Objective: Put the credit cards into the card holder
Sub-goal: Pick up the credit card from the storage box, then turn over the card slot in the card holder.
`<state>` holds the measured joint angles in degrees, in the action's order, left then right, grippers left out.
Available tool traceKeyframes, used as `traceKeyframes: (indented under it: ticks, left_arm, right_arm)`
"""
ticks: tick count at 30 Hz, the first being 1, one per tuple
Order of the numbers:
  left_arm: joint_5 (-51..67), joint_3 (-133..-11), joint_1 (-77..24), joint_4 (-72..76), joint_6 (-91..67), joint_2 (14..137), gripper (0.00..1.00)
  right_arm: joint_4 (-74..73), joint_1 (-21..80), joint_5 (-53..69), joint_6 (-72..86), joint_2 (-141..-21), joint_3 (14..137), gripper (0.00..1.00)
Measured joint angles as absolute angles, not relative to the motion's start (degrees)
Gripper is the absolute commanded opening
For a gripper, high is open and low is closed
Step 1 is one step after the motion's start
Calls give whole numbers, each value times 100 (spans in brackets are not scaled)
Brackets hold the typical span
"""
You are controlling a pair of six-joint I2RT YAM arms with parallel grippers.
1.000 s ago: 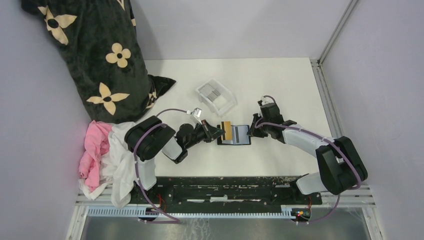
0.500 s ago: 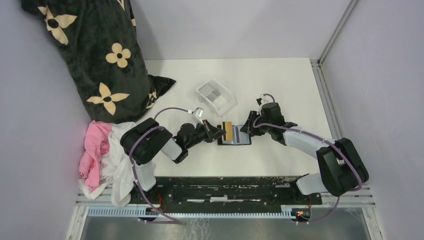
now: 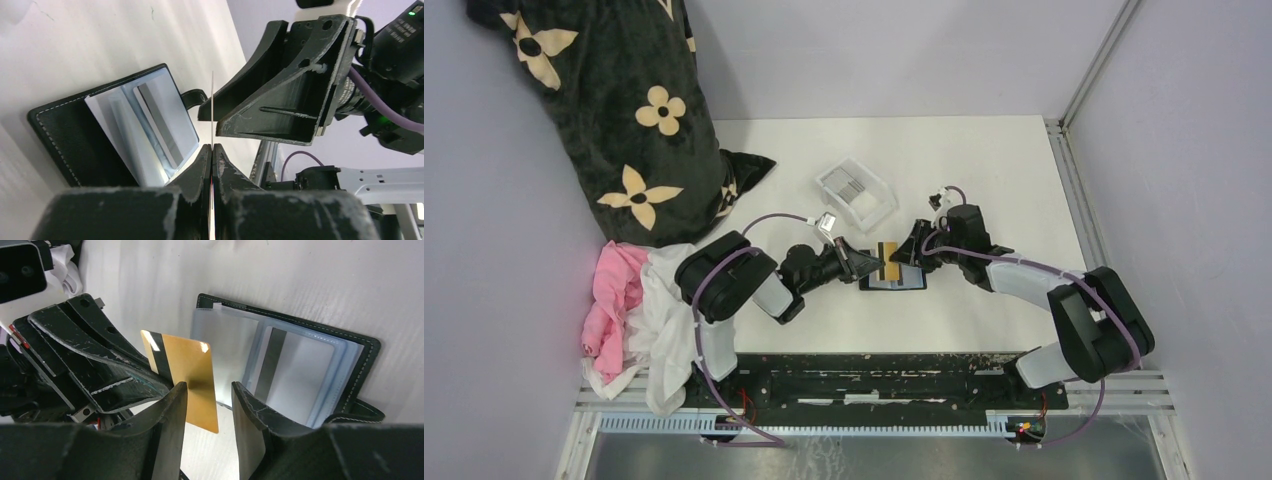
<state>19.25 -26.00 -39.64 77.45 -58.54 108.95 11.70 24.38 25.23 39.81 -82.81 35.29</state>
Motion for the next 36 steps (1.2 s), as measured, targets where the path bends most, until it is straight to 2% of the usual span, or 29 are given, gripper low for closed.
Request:
traceKeyframes:
  ticks: [3,5,9,10,13,22,25,36]
  left_arm:
    - [1997,-2665,-3964,7907,-6016,11017,3]
    - [2008,-2683,-3962,8031,-6130,11115,3]
    - [2005,-2700,-3929,8307,-6366,11360,4]
    - [2008,-2700,-3900,8335,-6427,11413,9]
    - [2010,-2685,-3824,8368,-6580,11483,24]
    - [1946,-2626,-3785,8114,-6700,11369,37]
    - [1868,-2624,-3785,7762,-6613,11172,37]
    - [1157,-2871,-4071,5686,-5546,10267,24]
  right_arm:
    - [1376,2438,2674,4093,-8396,3489,42]
    - [1566,2436,2786,4204,-8477,3454,35]
    - [1907,2401,2871,4388,-8538,3317,7]
    - [1981,2377,2891,4427,-8538,3275,2]
    - [2145,2349,2956,4576,-8530,3218,1]
    - [1605,2440,2790,4377,-8064,3282,1]
    - [1133,2443,2491,4150,-7944,3385,1]
    - [-554,2443,1129,3413,-7653,3865,1]
